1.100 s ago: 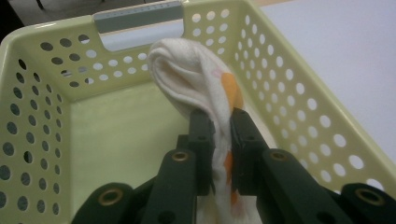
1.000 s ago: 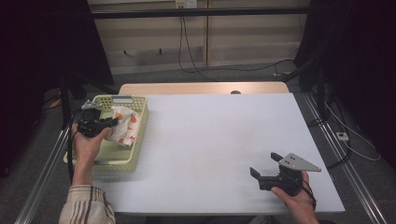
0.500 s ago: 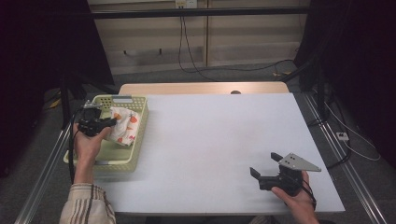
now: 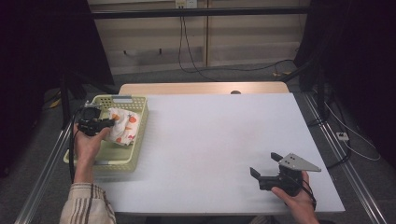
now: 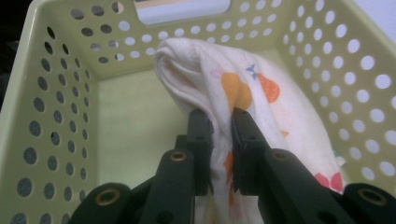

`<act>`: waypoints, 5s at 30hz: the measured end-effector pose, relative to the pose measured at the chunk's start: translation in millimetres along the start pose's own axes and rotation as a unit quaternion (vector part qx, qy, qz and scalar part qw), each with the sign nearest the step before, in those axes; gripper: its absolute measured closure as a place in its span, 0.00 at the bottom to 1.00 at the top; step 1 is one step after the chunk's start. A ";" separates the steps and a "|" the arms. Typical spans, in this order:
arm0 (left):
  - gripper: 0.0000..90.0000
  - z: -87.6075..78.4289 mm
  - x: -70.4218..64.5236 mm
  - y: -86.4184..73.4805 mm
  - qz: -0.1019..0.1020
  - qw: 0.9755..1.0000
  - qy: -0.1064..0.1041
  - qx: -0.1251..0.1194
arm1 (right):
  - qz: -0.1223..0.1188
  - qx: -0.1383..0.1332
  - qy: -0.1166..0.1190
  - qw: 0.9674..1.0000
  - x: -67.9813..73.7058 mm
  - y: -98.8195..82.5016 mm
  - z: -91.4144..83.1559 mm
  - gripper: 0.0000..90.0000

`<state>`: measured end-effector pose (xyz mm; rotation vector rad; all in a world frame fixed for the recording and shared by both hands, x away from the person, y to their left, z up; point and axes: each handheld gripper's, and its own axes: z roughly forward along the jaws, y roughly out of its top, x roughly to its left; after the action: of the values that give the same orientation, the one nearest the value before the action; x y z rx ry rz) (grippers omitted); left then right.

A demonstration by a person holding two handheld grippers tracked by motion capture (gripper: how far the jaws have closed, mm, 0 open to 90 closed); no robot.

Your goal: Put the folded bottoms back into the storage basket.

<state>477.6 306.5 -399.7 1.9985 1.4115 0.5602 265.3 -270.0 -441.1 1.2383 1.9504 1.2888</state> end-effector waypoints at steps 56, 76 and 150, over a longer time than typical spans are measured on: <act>0.08 -1.3 2.4 0.7 -0.013 0.999 0.006 -0.046 | 0.002 -0.002 -0.003 1.000 -1.0 0.0 0.0 0.04; 0.06 -17.1 -4.7 2.4 -0.022 0.994 -0.024 -0.101 | 0.005 -0.005 0.002 1.000 -3.5 0.1 0.9 0.04; 0.07 -97.9 -59.9 -59.7 0.077 0.981 -0.053 -0.173 | 0.004 -0.006 -0.005 1.000 -0.2 1.0 -0.4 0.04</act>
<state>353.0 288.0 -370.5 1.8335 1.0228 0.7043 265.5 -270.2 -440.0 1.2447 1.9289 1.2938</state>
